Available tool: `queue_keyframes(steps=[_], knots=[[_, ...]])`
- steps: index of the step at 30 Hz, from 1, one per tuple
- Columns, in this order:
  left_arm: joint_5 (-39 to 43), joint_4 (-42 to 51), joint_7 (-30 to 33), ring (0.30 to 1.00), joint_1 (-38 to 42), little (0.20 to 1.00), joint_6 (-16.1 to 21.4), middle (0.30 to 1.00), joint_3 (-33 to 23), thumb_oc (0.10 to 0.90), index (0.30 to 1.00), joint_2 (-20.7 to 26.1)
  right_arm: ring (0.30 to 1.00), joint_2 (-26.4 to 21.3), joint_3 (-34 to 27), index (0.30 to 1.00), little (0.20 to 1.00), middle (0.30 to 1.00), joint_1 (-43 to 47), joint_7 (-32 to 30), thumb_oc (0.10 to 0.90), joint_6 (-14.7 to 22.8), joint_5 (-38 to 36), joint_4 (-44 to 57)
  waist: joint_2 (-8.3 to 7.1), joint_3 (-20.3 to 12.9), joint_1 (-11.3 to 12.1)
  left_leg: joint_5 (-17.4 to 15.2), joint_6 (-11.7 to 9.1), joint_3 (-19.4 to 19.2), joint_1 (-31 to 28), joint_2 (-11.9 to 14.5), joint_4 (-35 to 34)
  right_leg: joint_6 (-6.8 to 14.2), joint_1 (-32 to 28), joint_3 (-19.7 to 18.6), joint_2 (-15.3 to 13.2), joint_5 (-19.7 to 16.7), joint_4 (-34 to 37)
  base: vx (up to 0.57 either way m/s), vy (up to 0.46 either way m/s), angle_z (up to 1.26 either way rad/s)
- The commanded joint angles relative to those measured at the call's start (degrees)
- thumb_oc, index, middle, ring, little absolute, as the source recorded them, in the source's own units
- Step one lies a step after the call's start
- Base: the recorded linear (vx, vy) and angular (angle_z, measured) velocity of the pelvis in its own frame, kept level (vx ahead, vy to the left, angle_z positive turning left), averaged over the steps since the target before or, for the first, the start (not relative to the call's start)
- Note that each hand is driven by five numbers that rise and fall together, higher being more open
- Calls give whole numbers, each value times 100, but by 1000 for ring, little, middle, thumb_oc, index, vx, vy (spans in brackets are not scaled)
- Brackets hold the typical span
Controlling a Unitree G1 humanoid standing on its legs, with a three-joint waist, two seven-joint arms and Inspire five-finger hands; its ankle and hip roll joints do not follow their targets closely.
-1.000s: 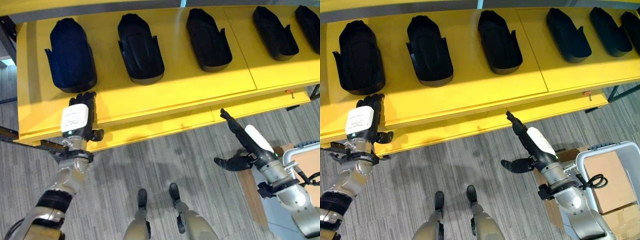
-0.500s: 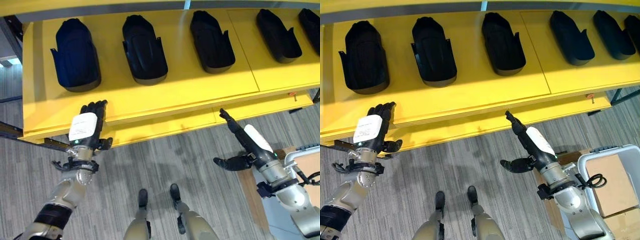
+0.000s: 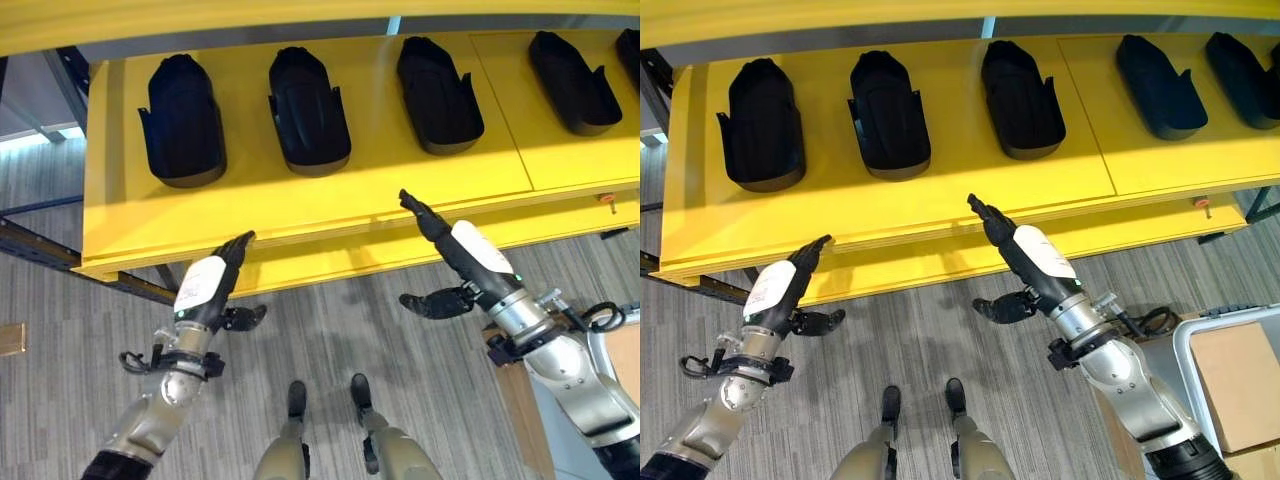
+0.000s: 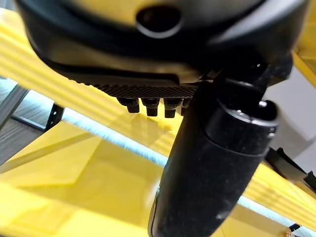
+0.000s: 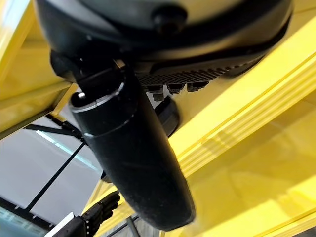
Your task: Move parts from the plastic box to the shelf.
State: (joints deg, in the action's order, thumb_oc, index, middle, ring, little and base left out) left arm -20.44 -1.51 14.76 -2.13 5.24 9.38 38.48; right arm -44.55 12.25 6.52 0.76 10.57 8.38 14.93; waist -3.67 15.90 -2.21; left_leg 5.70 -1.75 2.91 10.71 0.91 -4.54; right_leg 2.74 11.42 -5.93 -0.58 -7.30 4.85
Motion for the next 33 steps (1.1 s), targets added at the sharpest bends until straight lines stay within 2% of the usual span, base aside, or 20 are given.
queue_keyframes(steps=[1,16,33], knots=[[249,504,99,1000,80,1000,488,1000,-238,900,1000,-25,1000,-125,115,1000,1000,1000,480,-336,900,344,232,307,-93,-501,8,-305,324,-339,-320,-124,-17,150,285,152,-131,306,-681,-12,-20,11],[403,769,-36,1000,-61,1000,538,1000,-66,900,1000,9,1000,71,966,1000,1000,1000,1774,-539,900,86,1033,-491,-74,-539,209,-292,358,-194,-319,-155,20,127,221,253,-161,344,-685,0,-12,5],[509,975,-49,1000,-14,1000,574,1000,18,900,1000,141,1000,62,1895,1000,1000,1000,3158,-730,900,-175,1748,-1712,-61,-297,411,-291,392,-140,-121,-200,161,128,337,302,-222,321,-752,1,0,1]])
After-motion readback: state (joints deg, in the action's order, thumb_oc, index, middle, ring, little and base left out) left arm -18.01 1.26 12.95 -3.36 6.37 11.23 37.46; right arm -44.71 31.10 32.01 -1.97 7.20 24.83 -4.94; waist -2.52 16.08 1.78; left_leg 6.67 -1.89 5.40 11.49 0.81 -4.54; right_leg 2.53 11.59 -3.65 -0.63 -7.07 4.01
